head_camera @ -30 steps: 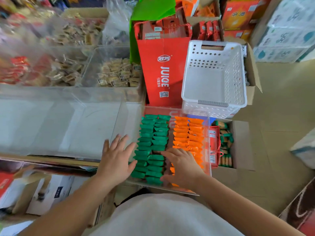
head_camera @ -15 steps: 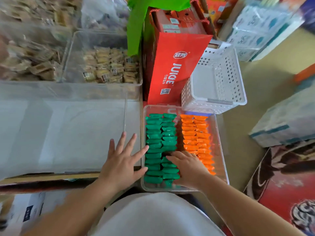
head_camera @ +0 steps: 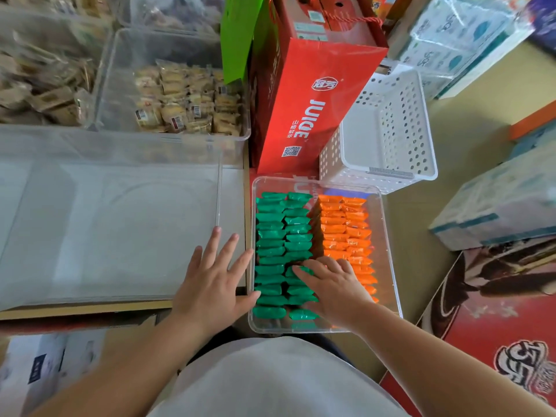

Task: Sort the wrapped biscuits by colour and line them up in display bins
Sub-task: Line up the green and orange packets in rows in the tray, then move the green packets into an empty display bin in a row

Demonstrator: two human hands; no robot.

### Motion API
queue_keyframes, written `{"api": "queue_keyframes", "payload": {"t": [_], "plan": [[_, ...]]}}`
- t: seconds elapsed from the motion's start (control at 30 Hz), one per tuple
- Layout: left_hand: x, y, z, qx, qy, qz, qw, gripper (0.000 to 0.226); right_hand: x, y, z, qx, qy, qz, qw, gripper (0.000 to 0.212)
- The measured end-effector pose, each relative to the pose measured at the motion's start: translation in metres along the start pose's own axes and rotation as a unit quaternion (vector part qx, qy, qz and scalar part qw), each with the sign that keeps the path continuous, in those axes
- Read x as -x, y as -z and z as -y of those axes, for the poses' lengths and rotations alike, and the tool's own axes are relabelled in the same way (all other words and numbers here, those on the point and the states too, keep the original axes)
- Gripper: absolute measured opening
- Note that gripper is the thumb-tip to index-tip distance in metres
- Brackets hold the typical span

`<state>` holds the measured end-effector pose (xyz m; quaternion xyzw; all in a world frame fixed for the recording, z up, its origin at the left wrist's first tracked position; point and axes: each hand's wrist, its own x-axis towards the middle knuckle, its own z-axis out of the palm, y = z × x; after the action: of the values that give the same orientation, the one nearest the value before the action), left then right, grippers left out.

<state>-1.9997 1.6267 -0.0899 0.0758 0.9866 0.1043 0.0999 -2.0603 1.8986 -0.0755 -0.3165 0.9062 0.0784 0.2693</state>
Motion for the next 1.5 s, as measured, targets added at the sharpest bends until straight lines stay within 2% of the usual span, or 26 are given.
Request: {"api": "queue_keyframes", "payload": {"t": [0.17,0.4,0.7,0.87,1.07,1.27,1.5], "plan": [[0.000,0.001,-0.002,-0.004,0.001,-0.014,1.000,0.081,-0.001,0.004,-0.011,-0.013,0.027,0.028,0.999,0.100],[-0.001,0.001,-0.004,-0.004,0.006,-0.020,1.000,0.080,-0.015,0.003,-0.012,0.047,0.078,-0.008,0.996,0.104],[-0.001,0.001,-0.004,-0.009,0.017,-0.015,1.000,0.082,-0.014,-0.013,-0.012,0.063,0.082,-0.089,0.991,0.099],[-0.001,0.002,-0.005,-0.004,0.017,-0.017,1.000,0.081,-0.020,-0.017,-0.012,0.090,0.082,-0.079,0.989,0.113],[-0.002,0.003,-0.006,-0.010,0.024,-0.013,1.000,0.083,-0.019,-0.020,-0.005,0.052,0.062,-0.108,0.991,0.113],[-0.001,0.004,-0.007,-0.011,0.043,-0.002,0.999,0.084,-0.016,-0.001,-0.013,0.003,0.083,-0.092,0.992,0.099],[-0.003,0.013,-0.013,0.035,0.054,0.020,0.998,0.087,-0.010,0.000,-0.023,0.002,0.112,-0.061,0.992,0.105]]}}
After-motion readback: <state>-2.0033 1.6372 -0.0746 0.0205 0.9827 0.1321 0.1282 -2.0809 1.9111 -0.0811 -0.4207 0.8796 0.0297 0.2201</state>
